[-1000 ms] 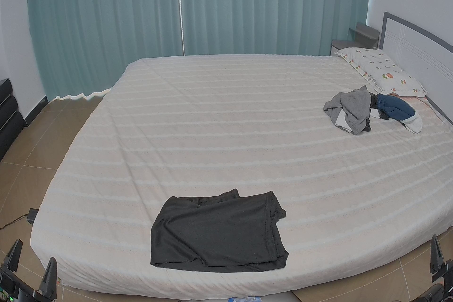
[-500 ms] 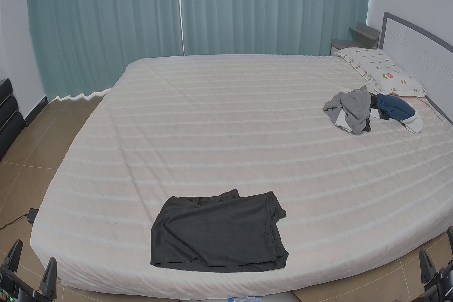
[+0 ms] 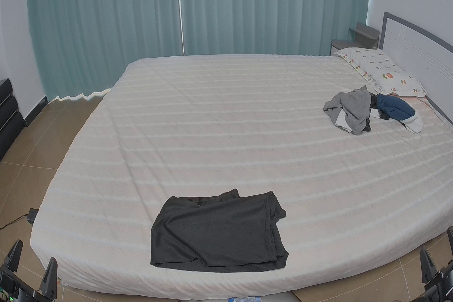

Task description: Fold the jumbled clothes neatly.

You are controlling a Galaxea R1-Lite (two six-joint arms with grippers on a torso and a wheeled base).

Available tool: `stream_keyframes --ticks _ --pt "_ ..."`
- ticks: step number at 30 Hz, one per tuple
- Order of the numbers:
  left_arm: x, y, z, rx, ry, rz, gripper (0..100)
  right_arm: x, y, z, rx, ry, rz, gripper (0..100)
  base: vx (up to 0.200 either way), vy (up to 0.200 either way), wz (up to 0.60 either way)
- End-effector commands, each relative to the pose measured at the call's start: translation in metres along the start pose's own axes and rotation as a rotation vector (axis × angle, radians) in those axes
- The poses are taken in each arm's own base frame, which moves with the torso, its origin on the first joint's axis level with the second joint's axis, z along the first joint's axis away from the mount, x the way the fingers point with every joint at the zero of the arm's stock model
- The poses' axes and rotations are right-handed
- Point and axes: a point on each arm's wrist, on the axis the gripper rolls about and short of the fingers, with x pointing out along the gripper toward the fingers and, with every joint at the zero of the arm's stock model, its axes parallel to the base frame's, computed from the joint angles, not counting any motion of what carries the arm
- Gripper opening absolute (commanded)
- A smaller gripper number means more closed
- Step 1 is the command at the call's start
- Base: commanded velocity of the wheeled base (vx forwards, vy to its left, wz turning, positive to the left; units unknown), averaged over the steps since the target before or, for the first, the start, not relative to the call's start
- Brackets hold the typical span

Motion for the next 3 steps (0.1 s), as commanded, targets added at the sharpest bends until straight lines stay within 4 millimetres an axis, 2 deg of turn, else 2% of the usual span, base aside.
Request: stream_keyframes --ticks 1,3 --pt "0.0002 0.0000 -0.0047 0.002 0.004 0.000 100 0.0005 -0.0001 -0.0051 0.003 0.008 -0.001 100 0.000 0.000 0.00" --pt "0.0004 0.0000 -0.0047 0.001 0.005 0.000 100 0.0005 -0.0001 -0.0051 0.003 0.008 0.000 100 0.000 0.000 0.00"
